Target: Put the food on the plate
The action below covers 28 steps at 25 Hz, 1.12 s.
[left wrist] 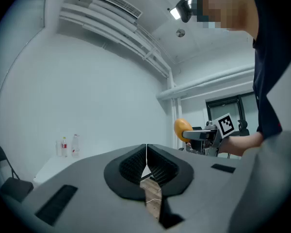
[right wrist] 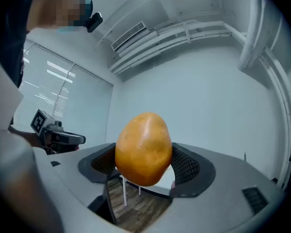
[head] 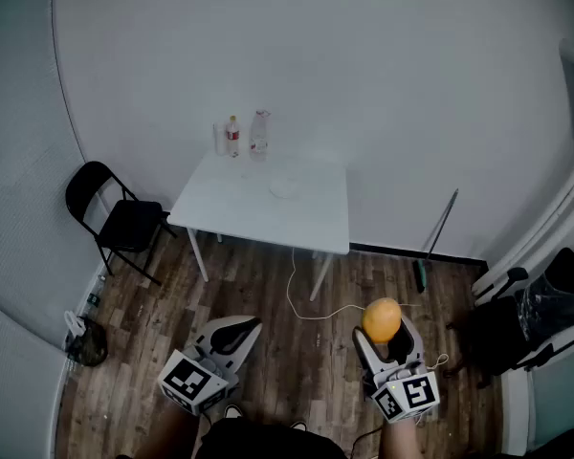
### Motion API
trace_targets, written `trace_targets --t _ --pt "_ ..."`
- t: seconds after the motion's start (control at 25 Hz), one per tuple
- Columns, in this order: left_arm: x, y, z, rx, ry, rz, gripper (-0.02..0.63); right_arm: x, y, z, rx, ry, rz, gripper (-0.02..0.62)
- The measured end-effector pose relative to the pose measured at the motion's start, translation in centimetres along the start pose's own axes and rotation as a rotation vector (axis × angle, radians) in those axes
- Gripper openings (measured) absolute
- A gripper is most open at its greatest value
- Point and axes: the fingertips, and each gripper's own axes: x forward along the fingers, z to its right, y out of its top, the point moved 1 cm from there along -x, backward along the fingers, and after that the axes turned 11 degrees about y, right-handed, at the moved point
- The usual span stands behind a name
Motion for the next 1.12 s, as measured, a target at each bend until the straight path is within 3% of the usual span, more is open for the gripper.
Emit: trace_targets --t 0.72,1.12 --pt "-0.4 -0.7 -2.5 -0.006 -0.022 -0.006 0.025 2.8 -0.5 -1.0 -0.013 -0.003 -0.019 0.354" --pt "-3.8 -2.4 -10.3 0.027 -0.018 -0.020 0.024 9.8 -2.1 -6.7 -0.008 0.013 -0.040 0.354"
